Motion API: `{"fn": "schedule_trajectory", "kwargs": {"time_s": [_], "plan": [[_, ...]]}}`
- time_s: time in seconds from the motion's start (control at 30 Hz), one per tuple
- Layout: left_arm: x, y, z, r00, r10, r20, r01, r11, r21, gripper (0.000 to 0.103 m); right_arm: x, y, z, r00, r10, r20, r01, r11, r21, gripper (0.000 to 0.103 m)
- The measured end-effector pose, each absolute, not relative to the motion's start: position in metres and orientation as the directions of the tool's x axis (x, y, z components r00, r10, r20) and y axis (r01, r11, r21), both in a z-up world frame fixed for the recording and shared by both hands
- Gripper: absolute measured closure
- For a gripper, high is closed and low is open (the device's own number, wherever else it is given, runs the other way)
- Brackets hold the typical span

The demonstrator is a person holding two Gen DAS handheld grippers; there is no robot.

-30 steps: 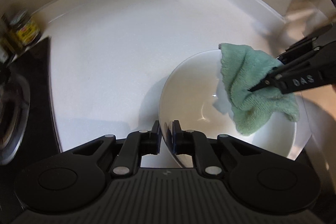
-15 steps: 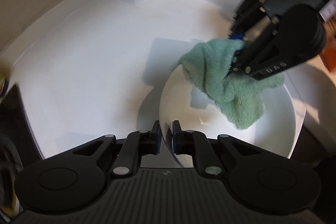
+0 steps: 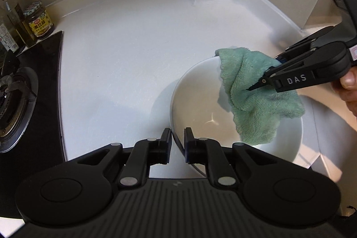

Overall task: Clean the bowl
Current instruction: 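Rub the towel around inside the bowl held by the left gripper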

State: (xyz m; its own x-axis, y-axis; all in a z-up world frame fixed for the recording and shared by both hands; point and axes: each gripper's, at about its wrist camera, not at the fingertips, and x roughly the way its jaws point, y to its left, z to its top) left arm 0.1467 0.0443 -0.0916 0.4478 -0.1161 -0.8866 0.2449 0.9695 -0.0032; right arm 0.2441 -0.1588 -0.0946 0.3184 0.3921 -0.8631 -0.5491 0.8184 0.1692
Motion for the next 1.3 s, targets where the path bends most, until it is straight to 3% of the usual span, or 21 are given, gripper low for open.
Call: {"fn": "schedule_trajectory", "kwargs": {"time_s": [0.3,0.5,0.67,0.83,1.1,1.3], "plan": [[0.179,0.033,-0.095,0.370,-0.161,-0.915,0.576,0.812,0.090,0.093,0.213,-0.152,-0.091,0.294,0.307,-0.905,-0.594,0.800,0.079,0.086],[0.189,0.024,-0.096,0.357,-0.188,-0.915,0.717,0.684,0.139,0.092,0.225,-0.134,-0.087,0.260,0.218,-0.941,-0.689,0.724,-0.023,0.084],[0.203,0.018,-0.097,0.334,-0.224,-0.916,0.770,0.626,0.128,0.092,0.251,-0.120,-0.081,0.287,0.261,-0.922,-0.724,0.689,-0.031,0.083],[0.211,0.031,-0.096,0.333,-0.235,-0.913,0.640,0.768,0.036,0.095,0.257,-0.120,-0.083,0.276,0.281,-0.919,-0.750,0.661,-0.023,0.086],[0.176,0.059,-0.097,0.376,-0.182,-0.908,0.332,0.942,-0.052,0.091,0.256,-0.143,-0.088,0.300,0.346,-0.889,-0.683,0.728,0.053,0.088],[0.171,0.051,-0.102,0.410,-0.160,-0.898,0.327,0.945,-0.019,0.095,0.253,-0.155,-0.090,0.311,0.360,-0.880,-0.633,0.769,0.091,0.088]]}}
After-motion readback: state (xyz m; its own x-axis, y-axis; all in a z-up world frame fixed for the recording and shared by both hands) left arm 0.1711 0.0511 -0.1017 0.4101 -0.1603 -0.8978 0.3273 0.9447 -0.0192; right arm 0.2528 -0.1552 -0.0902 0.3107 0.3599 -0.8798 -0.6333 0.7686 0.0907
